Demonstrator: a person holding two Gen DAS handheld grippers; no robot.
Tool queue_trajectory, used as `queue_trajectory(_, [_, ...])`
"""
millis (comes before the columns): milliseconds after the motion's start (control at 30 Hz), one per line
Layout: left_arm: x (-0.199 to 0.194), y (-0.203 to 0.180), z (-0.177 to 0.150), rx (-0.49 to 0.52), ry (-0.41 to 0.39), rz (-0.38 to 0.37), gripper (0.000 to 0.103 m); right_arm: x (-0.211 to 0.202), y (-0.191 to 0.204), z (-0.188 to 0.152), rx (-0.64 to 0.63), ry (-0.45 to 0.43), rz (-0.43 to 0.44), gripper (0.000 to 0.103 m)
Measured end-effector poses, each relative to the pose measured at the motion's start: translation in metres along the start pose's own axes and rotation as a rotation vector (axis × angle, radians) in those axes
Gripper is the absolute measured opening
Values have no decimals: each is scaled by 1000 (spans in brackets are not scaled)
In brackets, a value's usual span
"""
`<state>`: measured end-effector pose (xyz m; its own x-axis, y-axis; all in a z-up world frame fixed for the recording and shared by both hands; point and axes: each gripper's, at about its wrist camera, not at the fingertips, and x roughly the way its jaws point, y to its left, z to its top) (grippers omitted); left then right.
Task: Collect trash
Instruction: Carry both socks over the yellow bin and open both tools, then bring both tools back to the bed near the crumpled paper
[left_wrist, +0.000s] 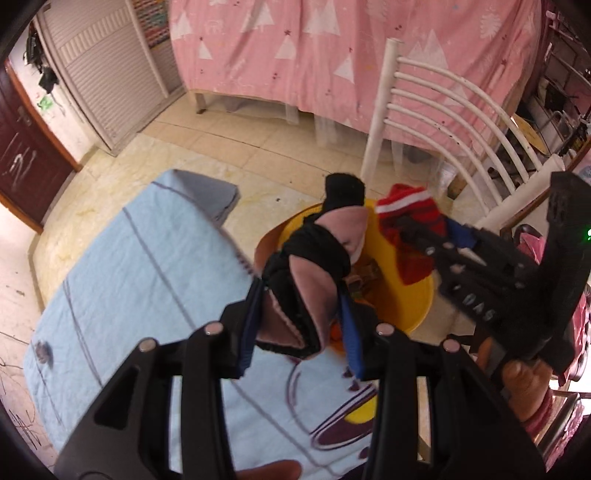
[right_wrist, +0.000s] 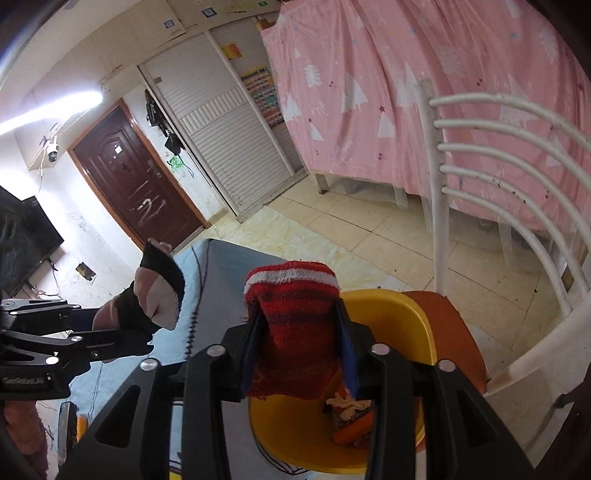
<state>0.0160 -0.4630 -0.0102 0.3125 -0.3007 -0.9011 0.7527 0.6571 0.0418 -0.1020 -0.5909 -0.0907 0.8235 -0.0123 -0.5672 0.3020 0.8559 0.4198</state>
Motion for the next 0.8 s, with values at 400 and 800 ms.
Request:
queue_trajectory(400, [-2, -10, 11, -5, -8, 0, 43, -1, -11, 1, 14, -14, 3, 67])
queue_trajectory(800, [-37, 48, -1, -93, -69, 46, 54, -11, 46, 0, -87, -13, 76, 68])
